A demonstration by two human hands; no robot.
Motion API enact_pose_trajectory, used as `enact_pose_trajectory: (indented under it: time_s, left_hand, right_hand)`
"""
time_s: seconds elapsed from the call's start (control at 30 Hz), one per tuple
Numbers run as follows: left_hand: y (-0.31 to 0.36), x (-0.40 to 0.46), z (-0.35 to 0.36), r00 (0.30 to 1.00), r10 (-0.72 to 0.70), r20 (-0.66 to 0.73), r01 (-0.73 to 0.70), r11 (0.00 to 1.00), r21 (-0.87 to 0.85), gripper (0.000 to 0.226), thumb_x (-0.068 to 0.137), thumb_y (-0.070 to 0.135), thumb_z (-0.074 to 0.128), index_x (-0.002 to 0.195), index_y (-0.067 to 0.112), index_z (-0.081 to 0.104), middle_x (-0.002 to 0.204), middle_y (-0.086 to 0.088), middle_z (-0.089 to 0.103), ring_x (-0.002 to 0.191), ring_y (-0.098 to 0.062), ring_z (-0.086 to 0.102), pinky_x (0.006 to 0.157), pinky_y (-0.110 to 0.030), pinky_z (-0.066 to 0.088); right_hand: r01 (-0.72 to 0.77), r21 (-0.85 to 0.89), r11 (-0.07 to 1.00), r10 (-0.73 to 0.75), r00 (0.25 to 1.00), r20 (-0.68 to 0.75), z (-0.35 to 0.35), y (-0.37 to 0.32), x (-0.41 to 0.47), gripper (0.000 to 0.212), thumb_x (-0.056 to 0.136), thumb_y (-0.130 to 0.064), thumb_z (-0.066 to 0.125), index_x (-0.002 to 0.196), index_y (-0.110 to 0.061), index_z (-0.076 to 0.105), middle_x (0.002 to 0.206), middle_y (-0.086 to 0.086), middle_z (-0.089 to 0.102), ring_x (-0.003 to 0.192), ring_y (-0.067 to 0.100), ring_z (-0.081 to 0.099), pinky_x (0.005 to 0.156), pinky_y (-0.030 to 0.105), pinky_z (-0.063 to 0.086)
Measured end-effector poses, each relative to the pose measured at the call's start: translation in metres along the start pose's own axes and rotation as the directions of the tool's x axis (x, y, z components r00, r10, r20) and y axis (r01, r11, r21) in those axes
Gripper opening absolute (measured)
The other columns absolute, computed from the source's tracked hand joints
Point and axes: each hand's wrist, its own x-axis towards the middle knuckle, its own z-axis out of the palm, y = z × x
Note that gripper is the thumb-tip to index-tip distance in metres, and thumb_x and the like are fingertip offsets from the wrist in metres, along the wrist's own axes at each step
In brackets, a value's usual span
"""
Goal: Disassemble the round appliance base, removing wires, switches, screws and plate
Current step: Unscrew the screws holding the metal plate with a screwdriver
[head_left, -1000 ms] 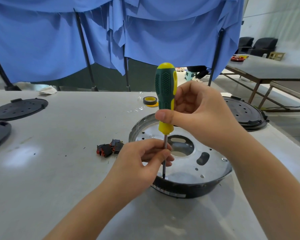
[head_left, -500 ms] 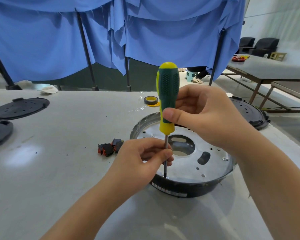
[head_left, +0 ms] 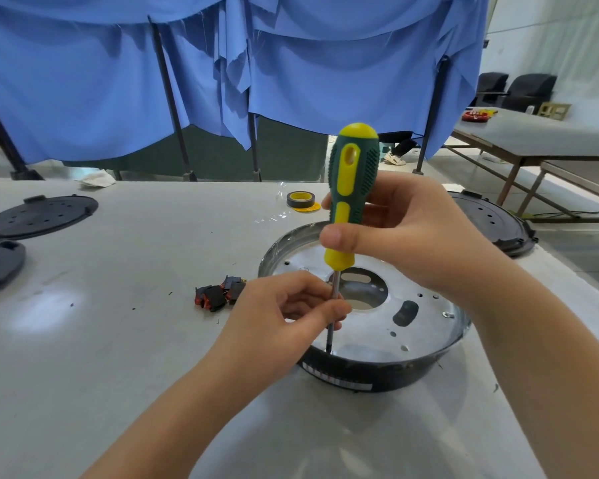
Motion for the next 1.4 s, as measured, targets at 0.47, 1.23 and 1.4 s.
enact_pose_trajectory:
  time_s: [0.47, 1.23, 1.4]
  left_hand:
    - [0.0072, -0.002, -0.007, 0.984, -0.067, 0.166, 0.065, 0.998, 0.02, 0.03, 0.09, 0.0, 0.058, 0.098, 0.028, 0.067, 0.089, 0.012, 0.076, 0.087, -0.005, 0.072, 0.081, -0.016, 0.053]
    - [0.0019, 0.0005, -0.0001, 0.996, -0.043, -0.076, 0.046, 0.998, 0.041, 0.02, 0.063, 0.021, 0.086, 0.075, 0.023, 0.07, 0.065, 0.006, 0.071, 0.06, -0.009, 0.067, 0.063, -0.022, 0.057]
    - [0.0006, -0.0005, -0.0004, 0.999, -0.023, -0.029, 0.025, 0.997, 0.073, 0.012, 0.074, 0.028, 0.079, 0.081, 0.026, 0.069, 0.075, 0.009, 0.071, 0.07, -0.005, 0.067, 0.069, -0.019, 0.054]
  right_hand:
    - [-0.084, 0.233, 0.969, 0.036, 0.979, 0.203, -0.0033, 0.0026, -0.0006, 0.035, 0.087, -0.008, 0.053, 0.122, -0.005, 0.054, 0.115, 0.011, 0.069, 0.107, 0.018, 0.067, 0.087, 0.026, 0.053]
    - [-0.052, 0.048, 0.997, 0.045, 0.99, 0.136, 0.0005, 0.0003, -0.0015, 0.045, 0.06, -0.022, 0.079, 0.103, -0.013, 0.068, 0.08, 0.0, 0.073, 0.077, 0.011, 0.07, 0.071, 0.019, 0.054]
    - [-0.118, 0.131, 0.984, 0.081, 0.962, 0.259, -0.0036, 0.0, -0.0022, 0.045, 0.081, 0.002, 0.064, 0.124, -0.008, 0.055, 0.112, 0.008, 0.071, 0.104, 0.018, 0.068, 0.086, 0.029, 0.054]
